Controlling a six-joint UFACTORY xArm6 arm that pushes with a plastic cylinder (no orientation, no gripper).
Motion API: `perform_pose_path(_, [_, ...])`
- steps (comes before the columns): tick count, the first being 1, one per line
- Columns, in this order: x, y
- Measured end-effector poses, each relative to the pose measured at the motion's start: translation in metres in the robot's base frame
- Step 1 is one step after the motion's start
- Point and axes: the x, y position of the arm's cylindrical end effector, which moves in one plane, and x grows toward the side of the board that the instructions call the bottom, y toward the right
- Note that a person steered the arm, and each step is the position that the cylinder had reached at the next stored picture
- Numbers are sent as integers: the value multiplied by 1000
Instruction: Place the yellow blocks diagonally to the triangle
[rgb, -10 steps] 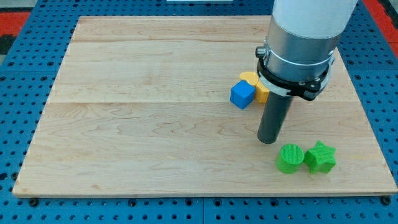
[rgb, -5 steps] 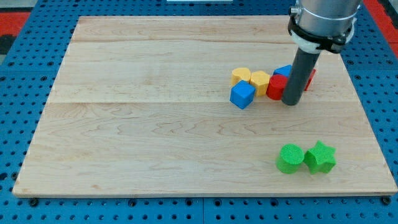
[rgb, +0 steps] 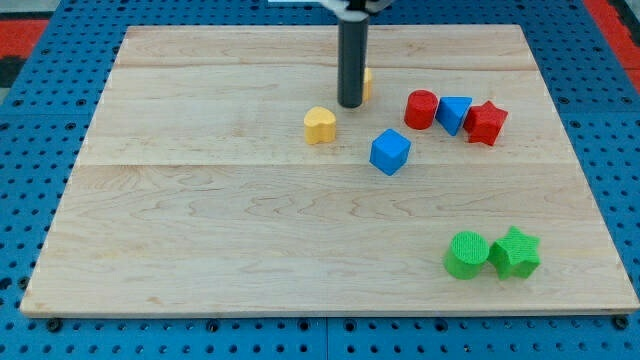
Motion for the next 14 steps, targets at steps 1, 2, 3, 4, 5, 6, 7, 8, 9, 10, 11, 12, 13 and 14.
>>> perform_pose_path(1, [-31, 31])
perform_pose_path(2, [-27, 8])
perform_pose_path(3, [-50, -2])
perform_pose_path(4, [-75, 72])
perform_pose_path(5, [-53, 30])
perform_pose_path(6, [-33, -60])
perform_pose_path(7, [31, -122])
perform_pose_path(8, [118, -122])
perform_pose_path(9, [111, -79])
perform_pose_path(10, [61, -44])
perform_pose_path(11, [8, -10])
perform_pose_path(12, [-35, 11])
perform_pose_path(13, [-23, 3])
perform_pose_path(14, [-30, -9])
